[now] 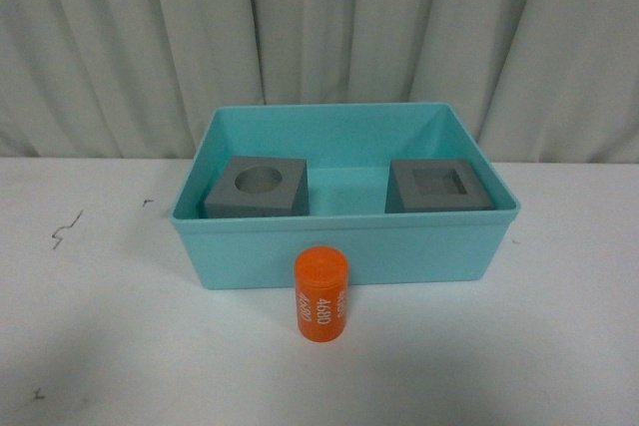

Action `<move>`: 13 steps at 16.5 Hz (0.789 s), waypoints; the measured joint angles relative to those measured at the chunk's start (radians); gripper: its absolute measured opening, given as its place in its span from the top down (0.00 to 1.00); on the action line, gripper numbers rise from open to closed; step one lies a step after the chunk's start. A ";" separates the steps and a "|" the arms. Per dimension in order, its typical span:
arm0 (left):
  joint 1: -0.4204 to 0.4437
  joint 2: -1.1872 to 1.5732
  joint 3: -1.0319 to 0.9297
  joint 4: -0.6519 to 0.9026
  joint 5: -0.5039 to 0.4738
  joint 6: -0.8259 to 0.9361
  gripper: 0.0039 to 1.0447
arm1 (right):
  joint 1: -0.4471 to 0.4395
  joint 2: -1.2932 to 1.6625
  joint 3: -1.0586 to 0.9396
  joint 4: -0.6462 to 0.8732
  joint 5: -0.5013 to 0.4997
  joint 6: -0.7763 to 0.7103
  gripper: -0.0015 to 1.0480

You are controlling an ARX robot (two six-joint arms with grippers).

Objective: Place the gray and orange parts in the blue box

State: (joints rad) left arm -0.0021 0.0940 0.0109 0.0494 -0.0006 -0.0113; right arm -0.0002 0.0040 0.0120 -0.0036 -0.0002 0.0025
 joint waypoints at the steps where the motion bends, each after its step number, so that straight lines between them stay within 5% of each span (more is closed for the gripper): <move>1: 0.000 -0.033 0.000 -0.045 0.005 0.000 0.99 | 0.000 0.000 0.000 0.000 0.001 0.000 0.06; 9: 0.001 -0.087 0.000 -0.053 0.000 0.000 0.99 | 0.000 0.000 0.000 0.000 0.000 0.000 0.06; 13: 0.001 -0.087 0.000 -0.053 0.000 0.000 0.58 | 0.000 0.000 0.000 0.000 0.000 0.000 0.06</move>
State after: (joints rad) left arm -0.0010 0.0067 0.0109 -0.0036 -0.0002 -0.0113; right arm -0.0002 0.0040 0.0120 -0.0036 0.0002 0.0025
